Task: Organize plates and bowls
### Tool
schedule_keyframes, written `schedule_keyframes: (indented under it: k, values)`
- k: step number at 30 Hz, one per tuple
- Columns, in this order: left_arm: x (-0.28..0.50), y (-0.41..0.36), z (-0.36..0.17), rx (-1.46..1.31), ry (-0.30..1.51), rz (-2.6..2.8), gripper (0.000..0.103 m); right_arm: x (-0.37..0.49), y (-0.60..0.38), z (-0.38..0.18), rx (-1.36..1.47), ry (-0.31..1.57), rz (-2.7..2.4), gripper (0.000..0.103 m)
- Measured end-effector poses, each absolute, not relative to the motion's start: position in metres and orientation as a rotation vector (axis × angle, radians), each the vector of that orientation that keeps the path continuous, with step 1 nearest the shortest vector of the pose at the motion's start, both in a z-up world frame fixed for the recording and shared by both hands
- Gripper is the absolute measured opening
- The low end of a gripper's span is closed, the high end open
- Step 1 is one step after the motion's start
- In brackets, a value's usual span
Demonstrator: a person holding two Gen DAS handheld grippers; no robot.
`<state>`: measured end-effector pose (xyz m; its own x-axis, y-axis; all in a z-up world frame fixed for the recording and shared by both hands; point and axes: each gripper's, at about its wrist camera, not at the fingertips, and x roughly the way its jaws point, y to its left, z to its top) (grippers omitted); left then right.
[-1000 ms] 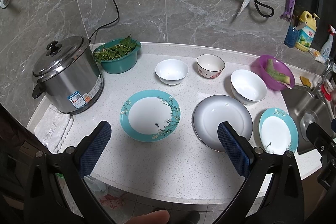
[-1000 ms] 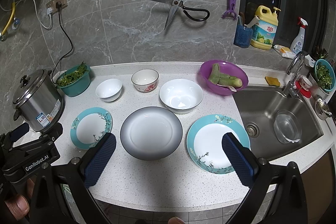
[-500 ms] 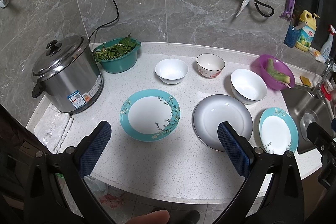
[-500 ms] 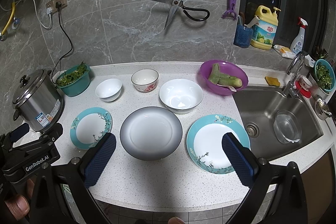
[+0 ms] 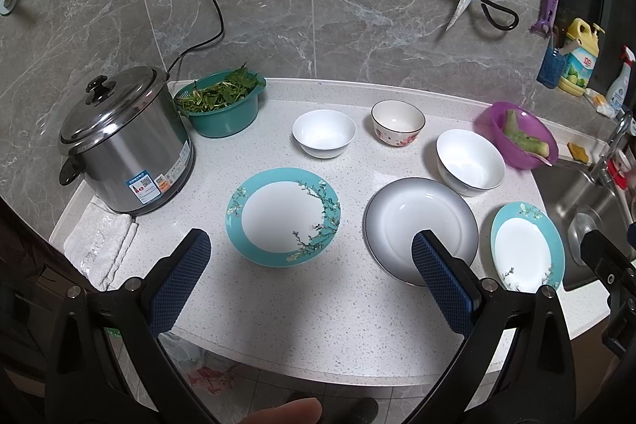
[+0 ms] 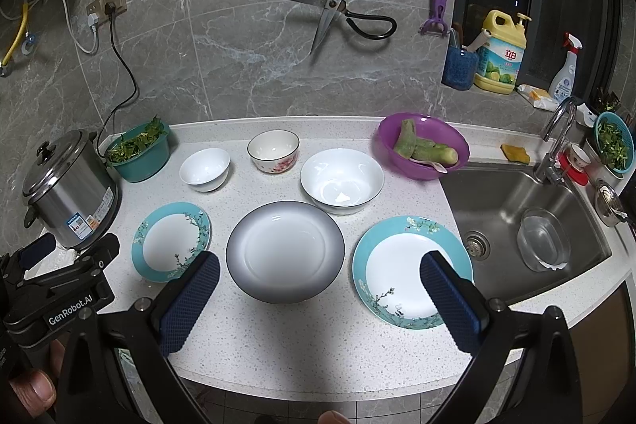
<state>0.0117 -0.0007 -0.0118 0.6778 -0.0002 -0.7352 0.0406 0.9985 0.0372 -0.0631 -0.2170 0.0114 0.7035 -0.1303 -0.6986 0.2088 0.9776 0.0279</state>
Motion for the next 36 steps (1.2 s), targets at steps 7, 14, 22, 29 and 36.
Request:
schedule_keyframes:
  k: [7,14,22,29,36]
  values:
    - [0.012,0.0,-0.011,0.053,0.826,-0.024,0.103,-0.062,-0.218,0.012,0.107,0.769,-0.189,0.103]
    - [0.012,0.0,-0.011,0.052,0.826,-0.024,0.103,-0.061,-0.219,0.009,0.107,0.77,-0.19,0.103]
    - [0.012,-0.006,-0.021,0.054,0.829,-0.021,0.103,-0.061,-0.219,0.011,0.106,0.771,-0.19,0.103]
    - [0.015,-0.013,-0.031,0.051,0.844,-0.018,0.103,-0.051,-0.23,0.002,0.104,0.778,-0.186,0.103]
    - [0.015,-0.023,-0.052,0.045,0.864,-0.033,0.103,-0.052,-0.244,-0.008,0.12,0.803,-0.127,0.103]
